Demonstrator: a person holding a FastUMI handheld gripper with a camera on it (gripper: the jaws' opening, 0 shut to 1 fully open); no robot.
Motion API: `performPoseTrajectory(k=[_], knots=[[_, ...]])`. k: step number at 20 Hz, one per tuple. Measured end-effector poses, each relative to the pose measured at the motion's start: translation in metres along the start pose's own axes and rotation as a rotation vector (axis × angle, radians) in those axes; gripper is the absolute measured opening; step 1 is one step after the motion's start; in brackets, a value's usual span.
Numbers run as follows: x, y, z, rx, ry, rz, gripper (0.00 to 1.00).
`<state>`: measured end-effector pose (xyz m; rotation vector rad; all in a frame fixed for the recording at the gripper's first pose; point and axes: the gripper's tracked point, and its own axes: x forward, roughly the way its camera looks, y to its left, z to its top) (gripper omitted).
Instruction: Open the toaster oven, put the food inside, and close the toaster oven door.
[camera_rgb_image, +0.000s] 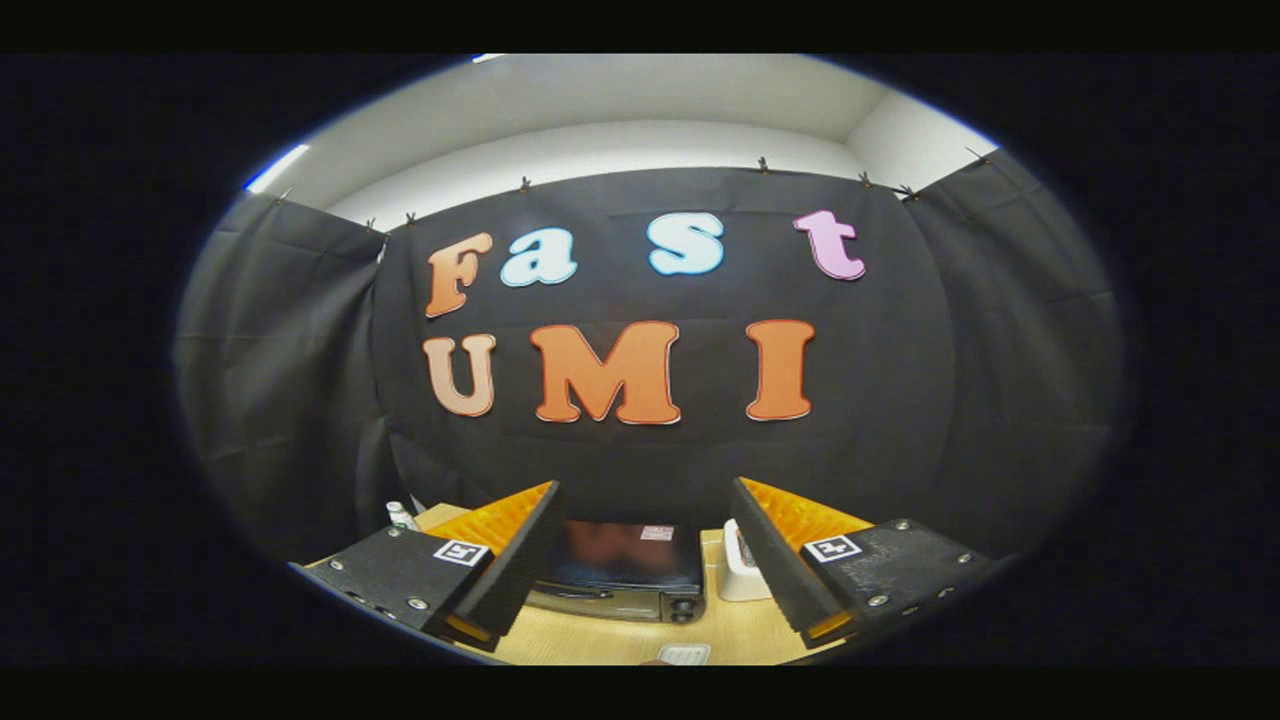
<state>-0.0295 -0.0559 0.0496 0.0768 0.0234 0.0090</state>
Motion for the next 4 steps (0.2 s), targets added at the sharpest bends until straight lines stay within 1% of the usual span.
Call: performPoseTrajectory(k=[4], knots=[[-0.0007, 0.0015, -0.0006, -0.007, 0.000, 0.006, 0.99]])
